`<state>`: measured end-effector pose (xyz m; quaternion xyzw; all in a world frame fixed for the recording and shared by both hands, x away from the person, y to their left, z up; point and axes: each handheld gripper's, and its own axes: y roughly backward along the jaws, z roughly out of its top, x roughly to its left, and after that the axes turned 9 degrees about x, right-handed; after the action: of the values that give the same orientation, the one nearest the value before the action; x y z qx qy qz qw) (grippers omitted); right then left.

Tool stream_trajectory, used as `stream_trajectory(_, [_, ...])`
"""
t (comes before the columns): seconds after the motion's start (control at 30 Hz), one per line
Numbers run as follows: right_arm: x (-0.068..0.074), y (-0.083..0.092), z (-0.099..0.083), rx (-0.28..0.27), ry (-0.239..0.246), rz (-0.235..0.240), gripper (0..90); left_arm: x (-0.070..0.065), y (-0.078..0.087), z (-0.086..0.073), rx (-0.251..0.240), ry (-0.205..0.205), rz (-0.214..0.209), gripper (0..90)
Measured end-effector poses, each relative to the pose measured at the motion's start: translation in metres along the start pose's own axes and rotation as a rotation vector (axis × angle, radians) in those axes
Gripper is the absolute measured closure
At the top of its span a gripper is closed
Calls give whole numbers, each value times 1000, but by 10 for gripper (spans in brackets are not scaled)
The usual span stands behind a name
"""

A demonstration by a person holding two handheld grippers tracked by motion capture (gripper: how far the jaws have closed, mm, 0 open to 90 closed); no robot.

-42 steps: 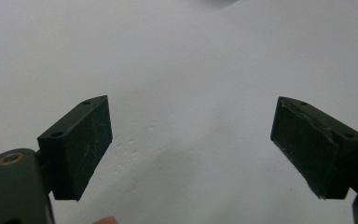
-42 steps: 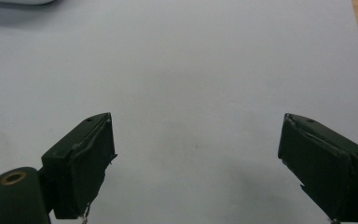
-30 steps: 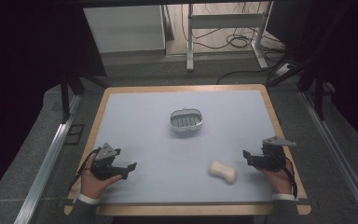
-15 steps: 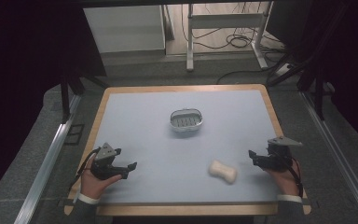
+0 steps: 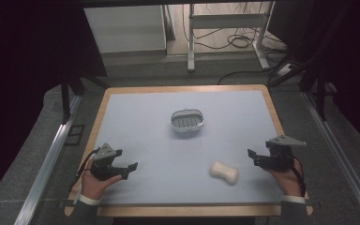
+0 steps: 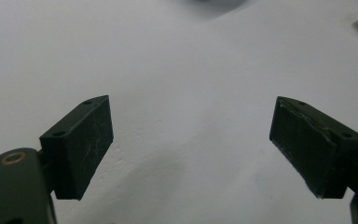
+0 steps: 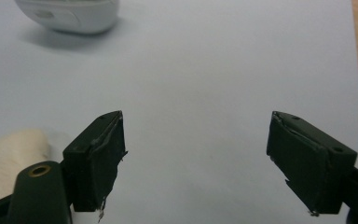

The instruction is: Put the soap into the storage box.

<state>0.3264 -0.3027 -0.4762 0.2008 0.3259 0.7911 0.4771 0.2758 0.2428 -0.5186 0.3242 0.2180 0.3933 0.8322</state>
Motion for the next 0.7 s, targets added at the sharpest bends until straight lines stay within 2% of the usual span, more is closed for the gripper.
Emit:
stream_trajectory(0.1, [4,3,6,-5,15,-14,194,-1,-1,0,6,-4,0,140])
stream_trajectory(0.2, [7,5,9,-8,19,-6,198,-1,-1,0,5,-5,-4,140])
stream_trajectory(0.37, [16,14,19,26,76,-15,201,0,1,0,5,-3,-3,145])
stream_trajectory(0.7, [26,21,29,74,133,4,202,0,0,0,13,-8,3,148])
